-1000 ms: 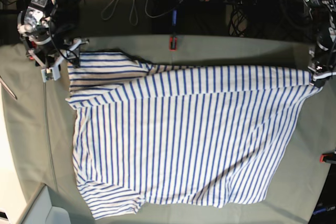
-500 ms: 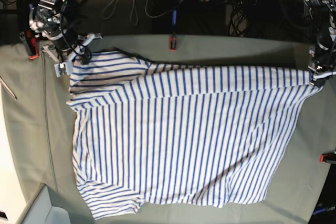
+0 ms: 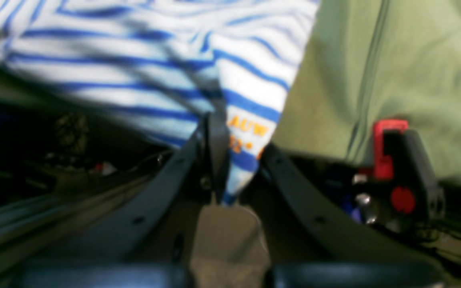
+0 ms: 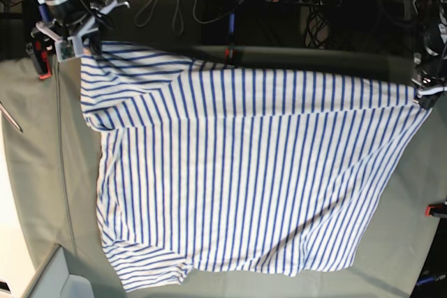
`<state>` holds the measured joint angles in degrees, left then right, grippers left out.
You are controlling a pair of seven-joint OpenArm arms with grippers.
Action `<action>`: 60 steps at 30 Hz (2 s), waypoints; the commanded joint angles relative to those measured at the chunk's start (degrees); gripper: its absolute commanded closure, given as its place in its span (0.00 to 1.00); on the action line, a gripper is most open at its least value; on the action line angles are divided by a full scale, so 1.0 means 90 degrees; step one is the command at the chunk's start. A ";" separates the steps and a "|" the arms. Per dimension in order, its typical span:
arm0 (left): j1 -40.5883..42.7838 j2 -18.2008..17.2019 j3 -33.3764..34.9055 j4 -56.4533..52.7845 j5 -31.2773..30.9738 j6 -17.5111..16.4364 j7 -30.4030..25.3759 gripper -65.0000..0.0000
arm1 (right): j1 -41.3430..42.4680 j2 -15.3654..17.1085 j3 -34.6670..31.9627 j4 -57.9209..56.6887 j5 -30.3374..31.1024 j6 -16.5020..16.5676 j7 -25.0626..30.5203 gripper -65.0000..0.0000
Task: Layout the t-shirt on the table in an organized manner, then fold the t-shirt properly
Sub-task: 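Pull the shirt edge with the right gripper to smooth it flat, then lift the held shirt edge with both grippers and fold it over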
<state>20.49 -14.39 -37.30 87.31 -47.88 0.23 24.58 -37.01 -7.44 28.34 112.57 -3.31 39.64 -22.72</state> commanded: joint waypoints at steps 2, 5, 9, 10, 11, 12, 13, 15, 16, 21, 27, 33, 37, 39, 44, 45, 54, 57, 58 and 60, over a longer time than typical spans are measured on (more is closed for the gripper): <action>0.0004 -0.0105 -0.0051 0.0023 -0.0028 -0.0021 -0.0137 1.00 | -0.0268 0.0021 0.0031 0.0215 0.0304 0.0040 0.0126 1.00; 0.0014 -0.0066 -0.0041 0.0033 -0.0028 -0.0021 -0.0137 1.00 | -0.0542 0.0021 0.0031 0.0244 0.0510 0.0040 0.0136 1.00; 0.0024 0.0061 -0.0051 0.0150 -0.0028 -0.0021 -0.0137 1.00 | -0.0884 0.0031 0.0031 0.0254 0.0949 0.0040 0.0400 1.00; 0.0043 0.0080 -0.0051 0.0189 -0.0028 -0.0021 -0.0137 1.00 | -0.0972 0.0031 0.0031 0.0254 0.1017 0.0040 0.0556 1.00; 0.0092 0.0100 -0.0061 0.0209 -0.0028 -0.0021 -0.0137 1.00 | -0.1040 0.0031 0.0031 0.0254 0.1096 0.0040 0.0722 1.00; 0.0112 0.0100 -0.0061 0.0297 -0.0028 -0.0021 -0.0137 1.00 | -0.1118 0.0031 0.0031 0.0254 0.1193 0.0040 0.0937 1.00; 0.0121 0.0100 -0.0061 0.0385 -0.0028 -0.0021 -0.0137 1.00 | -0.1196 0.0031 0.0041 0.0254 0.1291 0.0040 0.1142 1.00; 0.0209 0.0100 -0.0061 0.0570 -0.0028 -0.0021 -0.0157 1.00 | -0.1343 0.0050 0.0060 0.0254 0.1623 0.0040 0.1562 1.00; 0.0229 0.0100 -0.0061 0.0678 -0.0028 -0.0021 -0.0157 1.00 | -0.1431 0.0060 0.0138 0.0254 0.1818 0.0040 0.1748 1.00; 0.0219 0.0119 -0.0403 0.0883 -0.0028 -0.0021 -0.0137 1.00 | -0.1489 0.0060 0.0578 0.0254 0.2590 0.0040 0.2060 1.00; 0.0190 0.0139 -0.0442 0.0834 -0.0028 -0.0021 -0.0137 1.00 | -0.1352 0.0070 0.0685 0.0215 0.2512 0.0040 0.2041 1.00; 0.0024 0.0149 -0.0422 0.0834 -0.0028 -0.0021 -0.0128 1.00 | -0.0522 0.0070 0.0685 0.0166 0.2258 0.0040 0.1416 1.00; -0.0152 0.0149 -0.0422 0.0834 -0.0018 -0.0021 -0.0128 1.00 | 0.0210 0.0207 0.0744 0.0166 0.2160 0.0040 0.0556 1.00; -0.0318 0.0149 -0.0412 0.0824 0.0040 -0.0021 -0.0128 1.00 | 0.0533 0.0295 0.0685 0.0156 0.1828 0.0040 0.0224 1.00; -0.0787 0.0110 -0.0061 0.0473 0.0040 -0.0021 -0.0128 1.00 | 0.1490 0.0285 0.0685 0.0068 0.0978 0.0040 -0.0352 1.00; -0.0904 0.0110 -0.0002 0.0394 0.0040 -0.0021 -0.0128 1.00 | 0.1705 0.0285 0.0685 0.0019 0.0851 0.0040 -0.0430 1.00; -0.2067 0.0080 0.0232 -0.0612 0.0050 -0.0011 -0.0118 1.00 | 0.3317 0.0334 0.0539 -0.1133 -0.0184 0.0040 -0.0596 1.00; -0.2360 -0.0125 0.0330 -0.0866 0.0050 -0.0011 -0.0118 1.00 | 0.3737 0.0334 0.0353 -0.1573 -0.0633 0.0040 -0.0567 1.00; -0.2477 -0.0193 0.0437 -0.0973 0.0050 -0.0011 -0.0118 1.00 | 0.3893 0.0334 0.0295 -0.1749 -0.0711 0.0040 -0.0557 1.00; -0.2692 -0.0340 0.0594 -0.1168 0.0050 0.0009 -0.0128 1.00 | 0.4225 0.0334 0.0246 -0.2091 -0.0887 0.0040 -0.0557 1.00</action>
<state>-2.61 -16.43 -31.77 75.83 -47.03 0.84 24.91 0.08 -4.75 30.65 92.71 -11.86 39.62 -29.15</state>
